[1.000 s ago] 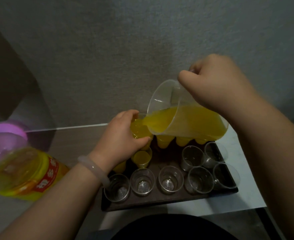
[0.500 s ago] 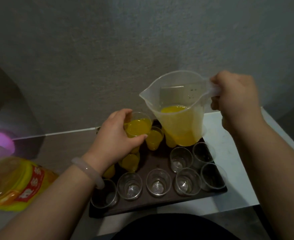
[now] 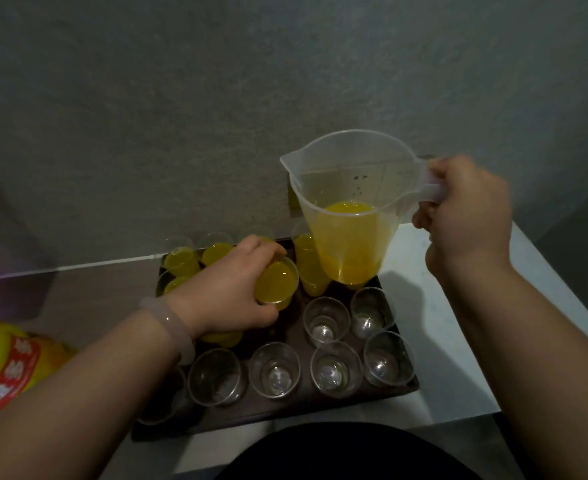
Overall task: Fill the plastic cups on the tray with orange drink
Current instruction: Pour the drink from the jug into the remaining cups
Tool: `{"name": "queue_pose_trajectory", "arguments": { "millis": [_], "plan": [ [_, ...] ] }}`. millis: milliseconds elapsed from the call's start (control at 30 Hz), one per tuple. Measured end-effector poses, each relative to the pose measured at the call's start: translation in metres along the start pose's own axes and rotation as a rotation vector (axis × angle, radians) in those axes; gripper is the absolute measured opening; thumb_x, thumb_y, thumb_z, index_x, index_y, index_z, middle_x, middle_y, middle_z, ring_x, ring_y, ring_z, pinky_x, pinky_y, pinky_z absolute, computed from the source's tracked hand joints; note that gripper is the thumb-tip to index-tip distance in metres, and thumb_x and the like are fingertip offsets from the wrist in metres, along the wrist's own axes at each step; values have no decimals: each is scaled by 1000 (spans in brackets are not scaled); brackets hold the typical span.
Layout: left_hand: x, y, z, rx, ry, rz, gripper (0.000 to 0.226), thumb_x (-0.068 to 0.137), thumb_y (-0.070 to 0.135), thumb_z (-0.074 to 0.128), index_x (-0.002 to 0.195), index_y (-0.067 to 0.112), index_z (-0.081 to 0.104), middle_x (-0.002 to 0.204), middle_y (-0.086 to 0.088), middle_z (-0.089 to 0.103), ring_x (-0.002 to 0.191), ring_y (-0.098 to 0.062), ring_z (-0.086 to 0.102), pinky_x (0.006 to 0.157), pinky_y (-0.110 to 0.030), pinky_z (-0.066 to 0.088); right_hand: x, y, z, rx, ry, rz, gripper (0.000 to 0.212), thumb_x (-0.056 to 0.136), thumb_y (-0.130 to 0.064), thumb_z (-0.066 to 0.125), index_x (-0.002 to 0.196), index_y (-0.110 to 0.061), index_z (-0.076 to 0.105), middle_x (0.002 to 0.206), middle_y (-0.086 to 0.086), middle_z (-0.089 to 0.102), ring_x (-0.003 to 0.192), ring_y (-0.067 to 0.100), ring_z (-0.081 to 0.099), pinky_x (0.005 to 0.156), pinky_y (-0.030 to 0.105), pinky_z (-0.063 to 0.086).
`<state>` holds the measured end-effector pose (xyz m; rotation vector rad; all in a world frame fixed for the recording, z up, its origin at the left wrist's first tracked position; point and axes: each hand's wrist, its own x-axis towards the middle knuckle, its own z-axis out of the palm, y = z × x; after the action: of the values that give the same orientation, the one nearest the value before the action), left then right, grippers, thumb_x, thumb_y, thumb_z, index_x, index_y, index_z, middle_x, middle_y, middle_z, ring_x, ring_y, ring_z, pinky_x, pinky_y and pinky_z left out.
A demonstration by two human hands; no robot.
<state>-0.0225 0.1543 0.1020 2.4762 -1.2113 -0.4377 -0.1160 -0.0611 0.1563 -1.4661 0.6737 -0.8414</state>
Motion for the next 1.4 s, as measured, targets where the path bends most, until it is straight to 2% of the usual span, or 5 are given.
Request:
{"name": "queue_pose_trajectory", "arguments": {
  "millis": [267,367,533,833,1400],
  "plan": [
    [6,10,-6,70,-91,25,80,71,36,77,139,27,35,126,11,37,111,-6,46,95,-21,44,10,7,-10,72,-26,29,36,80,-15,49,45,-19,53,47,-3,44,44,16,38,41,21,29],
    [7,11,-1,126,-144,18,81,71,38,77,139,26,35,128,9,39,112,-9,49,94,-27,48,11,8,-11,39,-22,19,33,86,-8,48,55,-15,50,51,1,43,44,15,38,40,21,29],
    [14,5,9,343,-218,51,82,73,40,73,142,26,31,137,7,37,121,-14,42,95,-28,46,12,8,-10,142,-18,62,31,69,-25,50,39,-20,52,45,-1,40,43,16,33,46,29,28],
    [23,-4,24,631,-322,171,80,77,40,69,145,28,29,143,3,31,126,-19,29,98,-30,40,11,13,-13,96,-42,41,31,69,-27,48,40,-22,56,47,-2,43,47,18,36,48,32,30],
    [20,-7,27,625,-355,83,87,78,50,69,147,42,18,155,1,11,139,-23,16,109,-35,29,5,16,-13,100,-60,61,27,67,-29,49,41,-21,55,55,8,45,50,19,37,53,36,30]
  ]
}}
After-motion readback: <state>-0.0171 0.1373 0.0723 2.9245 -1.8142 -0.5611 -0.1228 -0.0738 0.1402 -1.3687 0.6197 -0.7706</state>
